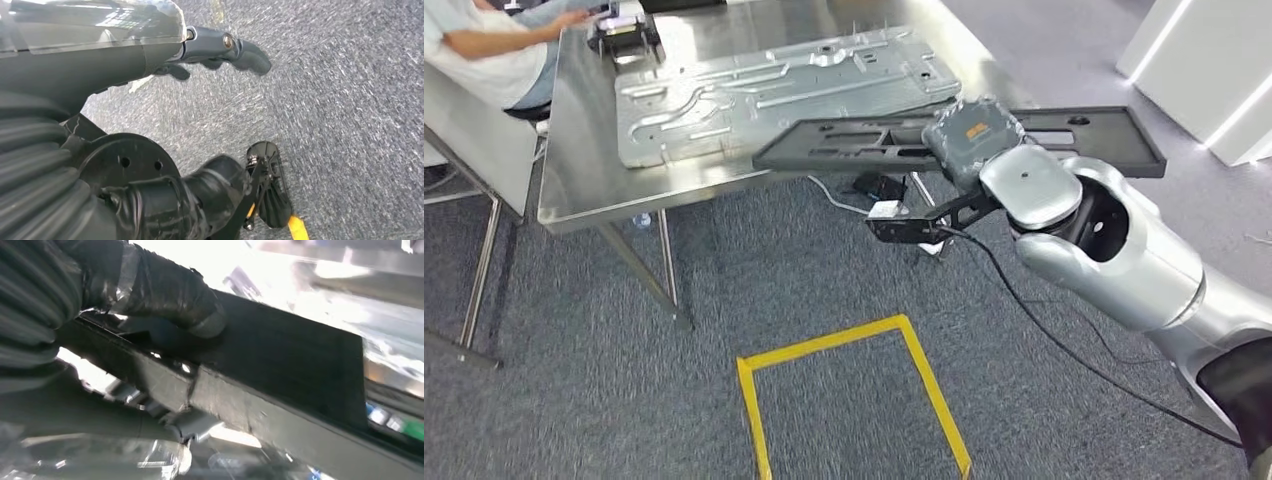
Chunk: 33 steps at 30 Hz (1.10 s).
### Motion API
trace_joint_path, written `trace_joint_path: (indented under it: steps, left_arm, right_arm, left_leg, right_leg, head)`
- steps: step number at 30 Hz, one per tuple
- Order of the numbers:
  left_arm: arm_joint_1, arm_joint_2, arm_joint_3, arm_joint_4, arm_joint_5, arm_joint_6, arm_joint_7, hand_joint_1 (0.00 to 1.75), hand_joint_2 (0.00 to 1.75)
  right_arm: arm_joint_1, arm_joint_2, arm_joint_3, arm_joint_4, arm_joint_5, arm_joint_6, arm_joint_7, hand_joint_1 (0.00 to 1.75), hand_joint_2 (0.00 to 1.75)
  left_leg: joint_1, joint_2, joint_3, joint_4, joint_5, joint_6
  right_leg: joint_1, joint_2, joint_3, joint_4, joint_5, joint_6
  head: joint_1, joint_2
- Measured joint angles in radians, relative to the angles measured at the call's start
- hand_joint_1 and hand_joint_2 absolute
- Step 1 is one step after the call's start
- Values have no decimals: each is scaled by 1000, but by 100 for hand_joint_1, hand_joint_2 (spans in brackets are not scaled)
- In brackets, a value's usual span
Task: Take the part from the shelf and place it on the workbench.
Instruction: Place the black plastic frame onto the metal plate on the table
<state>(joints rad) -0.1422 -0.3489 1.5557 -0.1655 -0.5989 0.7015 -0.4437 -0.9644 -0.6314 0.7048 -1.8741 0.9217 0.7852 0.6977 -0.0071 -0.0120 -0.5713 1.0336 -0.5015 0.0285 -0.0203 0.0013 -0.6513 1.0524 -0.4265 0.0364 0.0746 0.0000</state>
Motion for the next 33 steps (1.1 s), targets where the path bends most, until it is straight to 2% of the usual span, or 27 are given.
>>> trace_joint_path:
  steps: [2, 3, 4, 7, 8, 9, 10, 11, 12, 13, 14, 17, 19, 20, 22, 23, 24, 25, 26, 27, 28, 29, 30, 33]
  left_arm:
    - [0, 0, 0, 0, 0, 0, 0, 0, 175]
    - [0, 1, 0, 0, 0, 0, 0, 0, 175]
    - [0, 1, 0, -1, 0, 0, 0, 0, 175]
    - [0, 1, 0, -2, 0, 0, 0, 0, 175]
    - [0, 1, 0, -3, 0, 0, 0, 0, 175]
    - [1, 1, 0, -4, 0, 0, -1, 0, 175]
    - [1, 1, 0, -5, 1, 0, -2, 0, 175]
    - [0, 1, 0, -6, 2, 0, -4, 0, 175]
    - [0, 1, 0, -6, 2, 0, -5, 0, 175]
    - [0, 2, 0, -7, 3, 0, -6, 0, 175]
    - [0, 2, 0, -7, 3, 0, -6, 0, 175]
    - [0, 1, 0, -8, 3, 0, -6, 0, 175]
    - [1, 0, 0, -8, 3, 0, -8, 0, 175]
    - [1, -1, 0, -8, 3, 0, -8, 0, 175]
    - [1, -1, 0, -8, 4, 0, -9, 0, 175]
    - [1, -1, 0, -9, 4, 0, -9, 0, 175]
    - [2, -1, 0, -9, 5, 0, -9, 0, 175]
    - [2, -1, 0, -10, 7, 0, -8, 0, 175]
    - [3, -2, 0, -10, 8, 0, -8, 0, 175]
    - [3, -2, 0, -10, 9, 0, -7, 0, 175]
    - [2, -2, 0, -11, 10, 0, -6, 0, 175]
    - [2, -2, 0, -11, 10, 0, -6, 0, 175]
    - [2, -2, 0, -12, 10, 0, -6, 0, 175]
    - [2, -1, 0, -15, 11, 0, -6, 0, 175]
  right_arm:
    - [1, -1, 0, 1, 0, 0, 0, 175, 175]
    - [0, -1, 0, 1, 0, 0, 0, 175, 175]
    - [-1, 0, 0, 1, 1, 0, 0, 175, 175]
    - [-2, 0, 0, 1, 2, 0, 0, 175, 175]
    - [-1, 0, 0, 1, 2, 0, 0, 175, 175]
    - [0, 0, 0, 1, 3, 1, 0, 175, 175]
    - [0, 0, 0, 1, 3, 1, 0, 175, 175]
    - [0, 0, 0, 1, 3, 2, 0, 175, 175]
    - [-1, 0, 0, 1, 4, 2, 0, 175, 175]
    - [-2, 0, 0, 1, 4, 2, 0, 175, 175]
    - [-3, 0, 0, 1, 4, 2, 0, 175, 175]
    - [-3, 0, 0, 1, 4, 2, 0, 175, 175]
    - [-4, 0, 0, 1, 5, 3, 0, 175, 175]
    - [-6, 0, 0, 1, 5, 3, 0, 175, 175]
    - [-9, 0, 0, 1, 7, 6, 0, 175, 175]
    - [-10, 0, 0, 1, 10, 9, 0, 175, 175]
    - [-12, 0, 0, 1, 12, 15, 0, 175, 175]
    - [-18, 0, 0, -1, 15, 23, 0, 175, 175]
    - [-27, 0, 0, -3, 17, 33, 0, 175, 175]
    - [-38, 0, 0, -7, 19, 41, 0, 175, 175]
    - [-51, 0, 0, -11, 20, 47, 0, 175, 175]
    - [-63, 1, 0, -14, 20, 52, 0, 175, 175]
    - [-71, 1, 0, -18, 21, 55, 0, 175, 175]
    - [-80, 2, 0, -25, 21, 58, 0, 175, 175]
  left_leg:
    - [1, 1, 1, 2, -8, -7]
    - [1, 2, -6, 21, -20, -13]
    - [2, 4, -25, 60, -40, -19]
    - [7, 6, -122, 231, -102, -31]
    - [8, 6, -146, 263, -99, -33]
    - [9, 6, -154, 259, -78, -33]
    - [10, 6, -150, 228, -43, -31]
    - [10, 6, -123, 160, 1, -27]
    - [8, 6, -95, 93, 32, -22]
    - [6, 6, -71, 41, 50, -17]
    - [3, 6, -57, 11, 55, -13]
    - [1, 5, -46, -10, 54, -1]
    - [6, 6, -27, -32, 60, 12]
    - [7, 6, -19, -40, 61, 16]
    - [7, 7, -11, -43, 58, 22]
    - [6, 7, -9, -41, 55, 24]
    - [6, 6, -7, -39, 50, 24]
    - [5, 5, -4, -36, 45, 23]
    - [6, 4, 0, -32, 39, 21]
    - [6, 3, 5, -27, 31, 18]
    - [4, 2, 6, -20, 23, 13]
    - [2, 1, 6, -15, 16, 8]
    - [0, 1, 5, -10, 11, 3]
    - [-2, 1, 5, -7, 2, -7]
  right_leg:
    - [-4, 2, 3, -2, -2, -9]
    - [-6, 2, 6, -5, -3, -15]
    - [-8, 1, 10, -7, -5, -20]
    - [-8, -2, 19, -8, -12, -29]
    - [-8, -2, 22, -8, -14, -30]
    - [-8, -2, 27, -8, -18, -30]
    - [-8, -2, 33, -8, -22, -29]
    - [-8, -1, 39, -8, -25, -27]
    - [-7, -1, 44, -9, -29, -24]
    - [-6, 0, 47, -9, -32, -20]
    - [-5, 1, 48, -10, -33, -15]
    - [-6, 2, 52, -21, -33, 2]
    - [-7, 1, 50, -1, -49, 10]
    - [-7, 1, 33, 39, -70, 11]
    - [-6, 2, -31, 168, -123, 13]
    - [-5, 2, -66, 226, -139, 15]
    - [-6, 2, -88, 254, -137, 16]
    - [-7, 1, -92, 246, -117, 17]
    - [-8, 1, -76, 200, -80, 17]
    - [-9, -1, -49, 131, -39, 17]
    - [-7, -2, -19, 68, -13, 15]
    - [-6, -2, 2, 22, 2, 11]
    - [-4, -1, 13, -1, 3, 7]
    - [-4, 2, 18, -7, -7, -12]
  head:
    - [-2, 0]
    - [-4, 0]
    - [-5, 0]
    - [-8, 0]
    - [-8, 0]
    - [-8, 0]
    - [-8, 0]
    - [-8, 0]
    - [-8, 0]
    - [-8, 0]
    - [-7, 0]
    - [-7, 0]
    - [-6, 0]
    - [-4, 0]
    - [-2, 0]
    - [-2, 0]
    - [-2, 0]
    - [-2, 0]
    - [-2, 0]
    - [-2, 0]
    - [-2, 0]
    - [-2, 0]
    - [-3, 0]
    - [-4, 0]
